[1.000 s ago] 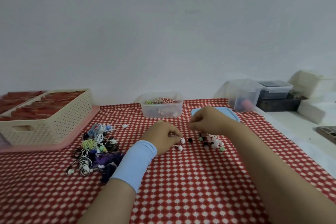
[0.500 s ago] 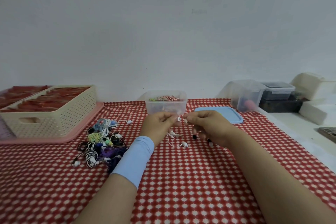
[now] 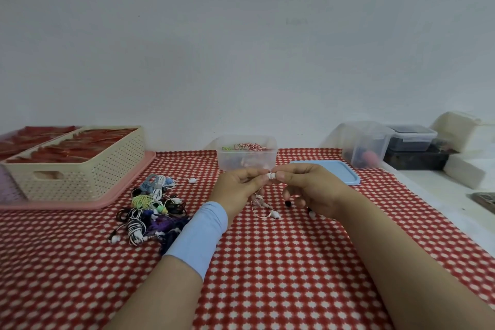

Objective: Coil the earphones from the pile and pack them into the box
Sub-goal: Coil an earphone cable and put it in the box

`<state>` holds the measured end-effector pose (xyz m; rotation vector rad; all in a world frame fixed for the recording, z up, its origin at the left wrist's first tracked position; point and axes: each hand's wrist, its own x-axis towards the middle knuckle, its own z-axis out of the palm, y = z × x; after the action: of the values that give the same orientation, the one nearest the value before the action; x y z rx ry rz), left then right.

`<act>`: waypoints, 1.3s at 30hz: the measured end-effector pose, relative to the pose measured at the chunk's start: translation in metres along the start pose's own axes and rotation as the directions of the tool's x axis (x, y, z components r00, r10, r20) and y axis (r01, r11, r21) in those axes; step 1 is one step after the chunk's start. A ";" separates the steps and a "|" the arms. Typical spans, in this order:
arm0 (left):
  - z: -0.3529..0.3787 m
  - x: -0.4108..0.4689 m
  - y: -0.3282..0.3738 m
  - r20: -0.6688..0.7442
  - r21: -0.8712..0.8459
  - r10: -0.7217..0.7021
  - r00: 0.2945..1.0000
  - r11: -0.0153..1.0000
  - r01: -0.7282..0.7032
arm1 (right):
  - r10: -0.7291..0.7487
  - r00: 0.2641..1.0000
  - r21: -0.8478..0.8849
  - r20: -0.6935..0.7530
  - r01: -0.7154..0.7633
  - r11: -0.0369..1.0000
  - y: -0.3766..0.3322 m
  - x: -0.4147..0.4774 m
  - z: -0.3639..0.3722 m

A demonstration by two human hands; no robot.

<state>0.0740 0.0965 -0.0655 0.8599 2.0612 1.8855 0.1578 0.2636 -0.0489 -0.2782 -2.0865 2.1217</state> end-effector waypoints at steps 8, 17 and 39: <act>-0.005 -0.005 0.002 0.069 0.087 0.026 0.997 0.996 -0.032 | 0.061 0.995 -0.029 0.077 -0.059 0.998 -0.004 -0.007 -0.001; -0.004 -0.006 0.001 0.101 0.110 -0.035 0.994 0.994 0.024 | 0.089 0.994 -0.080 0.066 -0.084 0.993 0.003 -0.005 -0.001; 0.004 -0.004 0.001 -0.015 0.250 0.063 0.998 0.966 -0.058 | -0.138 0.989 -0.409 -0.045 0.108 0.906 -0.013 -0.016 0.000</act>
<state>0.0794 0.0980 -0.0665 0.9715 2.3476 1.6938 0.1732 0.2596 -0.0359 -0.2573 -2.4150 1.5672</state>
